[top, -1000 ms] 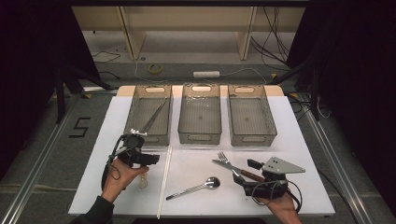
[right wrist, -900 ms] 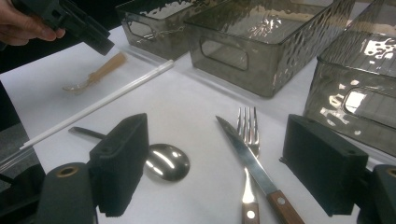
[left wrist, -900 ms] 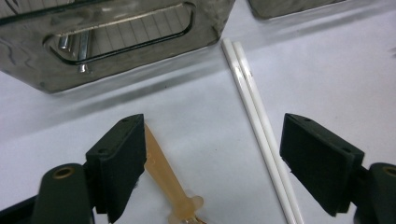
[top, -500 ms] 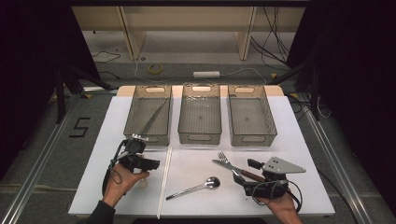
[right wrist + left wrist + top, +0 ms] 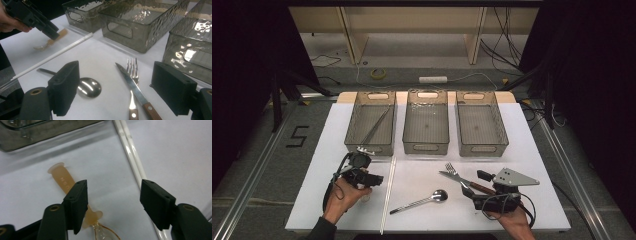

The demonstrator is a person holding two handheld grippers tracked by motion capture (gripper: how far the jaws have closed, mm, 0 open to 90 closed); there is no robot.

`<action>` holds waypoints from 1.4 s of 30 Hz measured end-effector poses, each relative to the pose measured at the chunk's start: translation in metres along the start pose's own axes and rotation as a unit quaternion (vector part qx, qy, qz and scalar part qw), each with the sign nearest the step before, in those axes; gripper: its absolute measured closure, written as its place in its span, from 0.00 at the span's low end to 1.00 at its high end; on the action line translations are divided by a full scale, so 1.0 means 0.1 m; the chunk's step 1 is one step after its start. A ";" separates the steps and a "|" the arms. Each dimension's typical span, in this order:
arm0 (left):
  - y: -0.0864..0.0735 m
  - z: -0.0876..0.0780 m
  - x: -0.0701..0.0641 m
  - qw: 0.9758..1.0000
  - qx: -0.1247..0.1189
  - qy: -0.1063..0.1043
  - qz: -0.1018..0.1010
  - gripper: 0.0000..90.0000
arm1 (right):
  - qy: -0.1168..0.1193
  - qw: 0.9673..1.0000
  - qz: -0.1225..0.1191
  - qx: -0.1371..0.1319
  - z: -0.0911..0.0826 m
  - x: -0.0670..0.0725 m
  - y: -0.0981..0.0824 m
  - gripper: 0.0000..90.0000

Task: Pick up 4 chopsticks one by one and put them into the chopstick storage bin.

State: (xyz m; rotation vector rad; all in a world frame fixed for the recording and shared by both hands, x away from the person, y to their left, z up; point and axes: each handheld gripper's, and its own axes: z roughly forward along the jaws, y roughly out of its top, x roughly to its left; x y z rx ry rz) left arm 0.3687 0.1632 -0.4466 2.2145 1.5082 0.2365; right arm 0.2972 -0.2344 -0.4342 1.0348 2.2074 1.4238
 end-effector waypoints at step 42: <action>0.03 0.27 -0.24 0.999 0.047 -0.001 0.028 0.67 | 0.001 1.000 0.000 0.003 0.01 0.00 0.00 0.26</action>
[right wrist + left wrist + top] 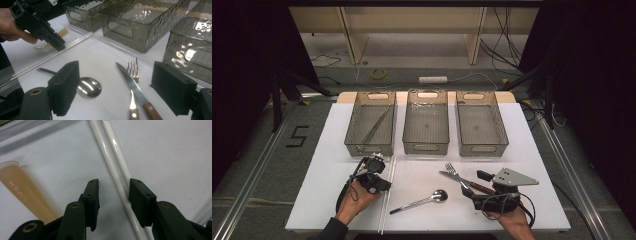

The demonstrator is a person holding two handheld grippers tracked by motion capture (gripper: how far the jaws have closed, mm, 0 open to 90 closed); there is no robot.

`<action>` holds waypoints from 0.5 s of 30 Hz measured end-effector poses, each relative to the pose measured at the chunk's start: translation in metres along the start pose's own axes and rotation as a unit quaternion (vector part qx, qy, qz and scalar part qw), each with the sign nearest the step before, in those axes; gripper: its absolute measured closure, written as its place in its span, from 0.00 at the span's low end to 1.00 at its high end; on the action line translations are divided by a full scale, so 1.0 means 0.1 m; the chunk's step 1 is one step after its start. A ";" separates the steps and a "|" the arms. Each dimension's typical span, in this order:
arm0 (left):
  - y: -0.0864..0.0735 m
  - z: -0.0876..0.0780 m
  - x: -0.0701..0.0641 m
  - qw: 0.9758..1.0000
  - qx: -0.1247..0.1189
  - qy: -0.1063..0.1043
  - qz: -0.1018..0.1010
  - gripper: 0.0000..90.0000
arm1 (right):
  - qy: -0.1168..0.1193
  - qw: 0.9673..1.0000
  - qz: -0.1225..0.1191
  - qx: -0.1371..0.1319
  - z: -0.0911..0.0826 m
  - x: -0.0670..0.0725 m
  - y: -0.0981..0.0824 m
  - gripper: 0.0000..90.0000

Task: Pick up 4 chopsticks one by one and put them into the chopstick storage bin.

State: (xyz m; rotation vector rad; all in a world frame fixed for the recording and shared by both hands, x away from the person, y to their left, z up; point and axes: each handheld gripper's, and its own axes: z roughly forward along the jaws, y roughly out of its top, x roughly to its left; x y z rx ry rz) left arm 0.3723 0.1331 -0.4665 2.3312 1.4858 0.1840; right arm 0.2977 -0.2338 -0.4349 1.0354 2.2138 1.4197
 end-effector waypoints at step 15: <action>0.04 0.02 -0.05 0.999 0.017 0.024 0.026 0.79 | -0.001 1.000 0.000 0.001 0.01 0.00 0.00 0.26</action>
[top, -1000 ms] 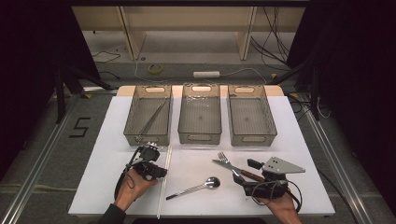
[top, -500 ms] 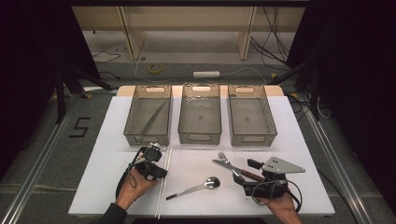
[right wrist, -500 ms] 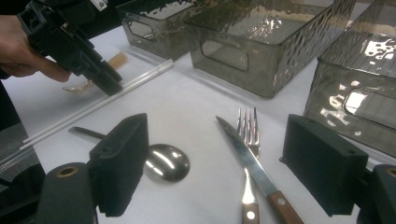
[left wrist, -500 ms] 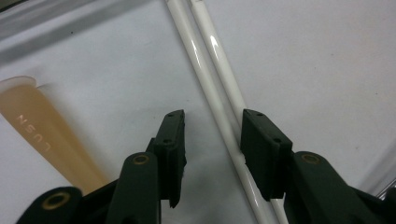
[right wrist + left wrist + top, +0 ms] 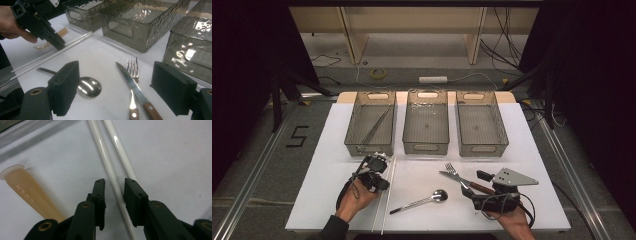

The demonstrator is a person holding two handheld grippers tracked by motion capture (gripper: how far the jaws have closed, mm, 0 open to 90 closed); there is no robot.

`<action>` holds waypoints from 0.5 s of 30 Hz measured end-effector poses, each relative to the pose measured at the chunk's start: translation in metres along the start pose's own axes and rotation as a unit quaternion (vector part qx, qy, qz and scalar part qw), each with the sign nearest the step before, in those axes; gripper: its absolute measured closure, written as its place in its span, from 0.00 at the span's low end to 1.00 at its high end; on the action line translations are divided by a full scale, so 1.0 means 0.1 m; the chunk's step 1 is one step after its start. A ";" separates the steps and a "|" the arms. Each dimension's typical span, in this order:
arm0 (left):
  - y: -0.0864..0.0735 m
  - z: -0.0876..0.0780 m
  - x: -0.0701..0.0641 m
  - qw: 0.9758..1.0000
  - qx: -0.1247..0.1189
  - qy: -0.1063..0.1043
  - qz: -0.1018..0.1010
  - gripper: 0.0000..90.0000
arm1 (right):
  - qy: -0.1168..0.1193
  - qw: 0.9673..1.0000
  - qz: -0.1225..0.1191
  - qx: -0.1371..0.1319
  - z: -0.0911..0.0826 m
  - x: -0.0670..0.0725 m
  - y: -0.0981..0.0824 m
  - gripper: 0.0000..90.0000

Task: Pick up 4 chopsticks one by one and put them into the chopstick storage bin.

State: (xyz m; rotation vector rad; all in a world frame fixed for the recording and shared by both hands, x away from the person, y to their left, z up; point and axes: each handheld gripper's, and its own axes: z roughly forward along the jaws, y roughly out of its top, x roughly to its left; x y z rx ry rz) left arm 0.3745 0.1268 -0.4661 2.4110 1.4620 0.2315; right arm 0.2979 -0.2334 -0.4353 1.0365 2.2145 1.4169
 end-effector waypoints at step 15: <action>0.02 0.01 -0.01 1.000 -0.005 -0.003 -0.003 0.86 | 0.001 1.000 0.000 0.000 0.00 0.00 0.00 0.26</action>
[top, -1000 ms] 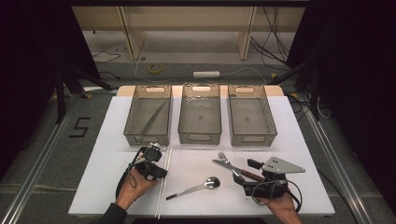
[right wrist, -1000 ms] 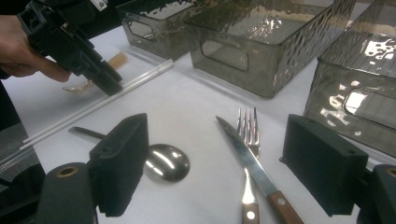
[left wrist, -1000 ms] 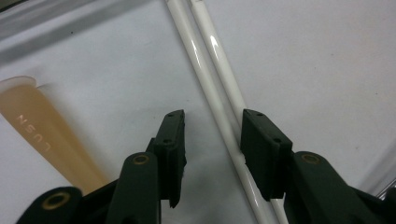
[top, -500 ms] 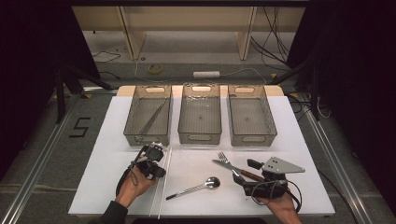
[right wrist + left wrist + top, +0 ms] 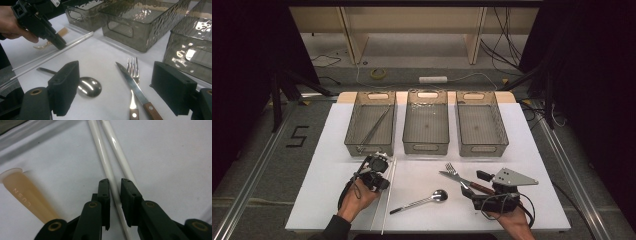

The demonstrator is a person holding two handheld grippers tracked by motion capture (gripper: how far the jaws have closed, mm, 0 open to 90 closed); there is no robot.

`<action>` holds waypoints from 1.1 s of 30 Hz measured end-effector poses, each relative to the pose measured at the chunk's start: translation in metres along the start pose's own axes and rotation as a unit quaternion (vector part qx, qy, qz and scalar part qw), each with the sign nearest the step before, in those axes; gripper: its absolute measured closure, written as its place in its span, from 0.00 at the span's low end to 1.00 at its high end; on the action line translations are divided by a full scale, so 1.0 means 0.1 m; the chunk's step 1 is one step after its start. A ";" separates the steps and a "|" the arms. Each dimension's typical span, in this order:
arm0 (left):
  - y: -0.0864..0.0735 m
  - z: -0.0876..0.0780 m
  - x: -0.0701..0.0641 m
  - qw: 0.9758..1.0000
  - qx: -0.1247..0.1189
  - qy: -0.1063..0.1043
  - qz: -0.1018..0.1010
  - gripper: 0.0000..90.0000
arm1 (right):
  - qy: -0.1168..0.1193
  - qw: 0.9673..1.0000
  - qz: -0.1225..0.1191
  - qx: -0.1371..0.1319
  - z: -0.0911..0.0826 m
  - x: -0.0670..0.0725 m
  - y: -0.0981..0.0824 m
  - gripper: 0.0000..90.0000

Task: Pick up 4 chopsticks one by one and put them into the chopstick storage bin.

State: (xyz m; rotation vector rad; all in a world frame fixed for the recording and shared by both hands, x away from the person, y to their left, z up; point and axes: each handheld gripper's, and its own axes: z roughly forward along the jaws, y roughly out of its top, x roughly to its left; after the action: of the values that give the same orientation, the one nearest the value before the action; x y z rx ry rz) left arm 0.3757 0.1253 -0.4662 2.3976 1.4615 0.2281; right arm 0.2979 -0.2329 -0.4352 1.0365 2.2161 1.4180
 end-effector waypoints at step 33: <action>-0.04 0.00 0.06 0.999 -0.018 -0.016 -0.039 0.92 | -0.001 1.000 -0.002 0.003 0.01 0.00 0.00 0.26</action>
State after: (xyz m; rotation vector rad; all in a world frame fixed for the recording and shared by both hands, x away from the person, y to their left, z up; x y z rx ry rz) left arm 0.3754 0.1327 -0.4675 2.3000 1.5189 0.1957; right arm 0.2985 -0.2325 -0.4361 1.0344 2.2205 1.4105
